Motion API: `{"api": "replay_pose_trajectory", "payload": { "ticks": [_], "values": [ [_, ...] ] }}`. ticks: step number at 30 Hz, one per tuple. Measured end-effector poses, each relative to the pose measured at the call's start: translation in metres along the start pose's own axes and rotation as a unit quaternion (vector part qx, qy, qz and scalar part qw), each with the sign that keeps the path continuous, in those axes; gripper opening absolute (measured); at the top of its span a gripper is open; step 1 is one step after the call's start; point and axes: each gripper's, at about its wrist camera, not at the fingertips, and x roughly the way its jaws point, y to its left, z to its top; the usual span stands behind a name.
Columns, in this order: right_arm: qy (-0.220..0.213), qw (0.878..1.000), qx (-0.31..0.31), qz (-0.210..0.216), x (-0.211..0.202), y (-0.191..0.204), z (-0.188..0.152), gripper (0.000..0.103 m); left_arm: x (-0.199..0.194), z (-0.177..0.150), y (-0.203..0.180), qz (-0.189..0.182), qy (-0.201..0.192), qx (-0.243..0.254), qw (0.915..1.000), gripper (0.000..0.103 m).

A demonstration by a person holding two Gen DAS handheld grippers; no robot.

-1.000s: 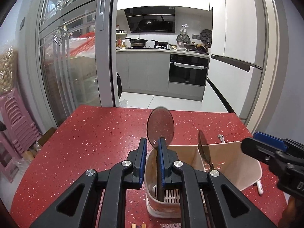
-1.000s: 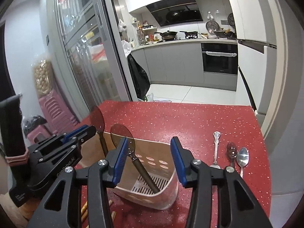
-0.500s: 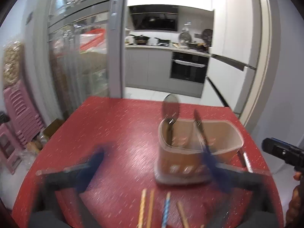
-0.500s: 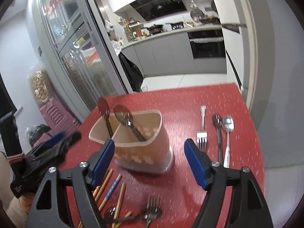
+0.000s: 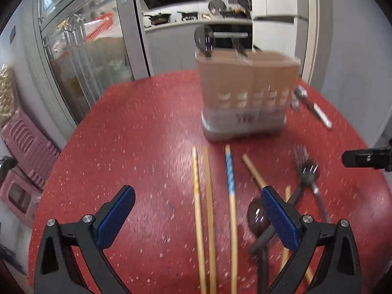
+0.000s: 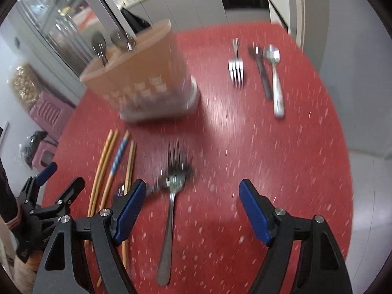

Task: Organize utensils
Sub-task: 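Grasp a dark knife with the right tool while the left tool grasps a chopstick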

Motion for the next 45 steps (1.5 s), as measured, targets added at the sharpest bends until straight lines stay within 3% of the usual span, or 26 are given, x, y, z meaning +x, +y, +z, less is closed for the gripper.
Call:
{"api": "replay_pose_trajectory", "payload": {
  "ticks": [5,9,13,16,24,26,30,34,39,45],
  "values": [
    [0.051,0.994,0.065,0.074,0.014,-0.004,-0.01,0.079,0.01,-0.011,0.026,-0.001,0.036,-0.058,0.9976,0.103],
    [0.083,0.98,0.111,0.14,0.026,0.0,-0.007,0.063,0.019,-0.017,0.05,-0.007,0.057,-0.098,0.9935,0.103],
    [0.095,0.971,0.145,0.165,0.041,0.0,-0.009,0.049,0.027,-0.025,0.061,-0.016,0.072,-0.112,0.9909,0.103],
    [0.099,0.965,0.161,0.18,0.049,0.0,-0.01,0.048,0.031,-0.027,0.06,-0.014,0.077,-0.102,0.9916,0.103],
    [0.104,0.971,0.172,0.126,0.063,0.008,-0.006,0.048,0.047,-0.024,0.057,-0.025,0.099,-0.088,0.9909,0.102],
    [0.108,0.974,0.174,0.101,0.066,0.01,-0.006,0.043,0.049,-0.022,0.057,-0.032,0.1,-0.088,0.9906,0.102],
    [0.107,0.982,0.148,0.045,0.067,0.024,0.0,0.022,0.053,-0.02,0.055,-0.038,0.106,-0.08,0.9904,0.098],
    [0.104,0.985,0.128,0.04,0.07,0.035,0.002,0.019,0.057,-0.015,0.045,-0.03,0.113,-0.048,0.992,0.094],
    [0.099,0.985,0.122,0.065,0.071,0.04,0.001,0.014,0.063,-0.006,0.043,-0.039,0.129,-0.041,0.9901,0.094],
    [0.117,0.981,0.133,0.084,0.079,0.033,0.0,0.022,0.075,0.01,0.039,-0.046,0.149,-0.026,0.9875,0.093]
  ]
}}
